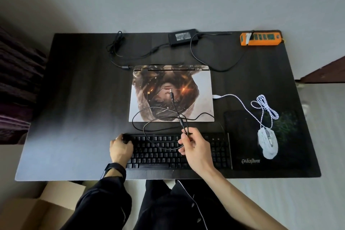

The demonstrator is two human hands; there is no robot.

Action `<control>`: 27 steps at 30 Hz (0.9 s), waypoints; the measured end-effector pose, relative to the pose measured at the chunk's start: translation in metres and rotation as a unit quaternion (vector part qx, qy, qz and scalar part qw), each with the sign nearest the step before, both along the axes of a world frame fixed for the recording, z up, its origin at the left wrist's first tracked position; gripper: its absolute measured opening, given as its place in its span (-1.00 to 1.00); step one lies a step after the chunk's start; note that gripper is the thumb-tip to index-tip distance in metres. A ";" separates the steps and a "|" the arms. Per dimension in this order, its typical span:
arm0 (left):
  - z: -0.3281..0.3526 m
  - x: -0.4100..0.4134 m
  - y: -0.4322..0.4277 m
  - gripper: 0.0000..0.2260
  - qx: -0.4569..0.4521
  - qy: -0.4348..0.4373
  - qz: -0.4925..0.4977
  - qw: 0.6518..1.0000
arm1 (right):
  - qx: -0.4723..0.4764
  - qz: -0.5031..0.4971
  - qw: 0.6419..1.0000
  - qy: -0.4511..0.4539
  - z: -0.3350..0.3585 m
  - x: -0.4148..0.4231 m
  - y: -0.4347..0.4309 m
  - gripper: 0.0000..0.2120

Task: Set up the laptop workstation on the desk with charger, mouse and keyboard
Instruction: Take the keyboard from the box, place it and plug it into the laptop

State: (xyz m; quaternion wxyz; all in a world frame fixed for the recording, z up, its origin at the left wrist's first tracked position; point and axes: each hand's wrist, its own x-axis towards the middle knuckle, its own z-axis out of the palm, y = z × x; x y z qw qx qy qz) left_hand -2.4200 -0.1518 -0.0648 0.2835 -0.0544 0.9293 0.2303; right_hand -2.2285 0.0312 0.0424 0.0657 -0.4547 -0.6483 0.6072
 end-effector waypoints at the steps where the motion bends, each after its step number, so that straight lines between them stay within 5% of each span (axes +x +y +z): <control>1: 0.001 0.000 -0.001 -0.62 -0.006 0.002 0.001 1.000 | 0.000 0.001 1.000 0.002 -0.001 0.001 0.002 -0.93; 27: 0.026 -0.001 -0.011 -0.55 0.033 -0.035 -0.017 0.999 | -0.003 0.028 0.999 0.014 0.002 -0.011 -0.017 -0.93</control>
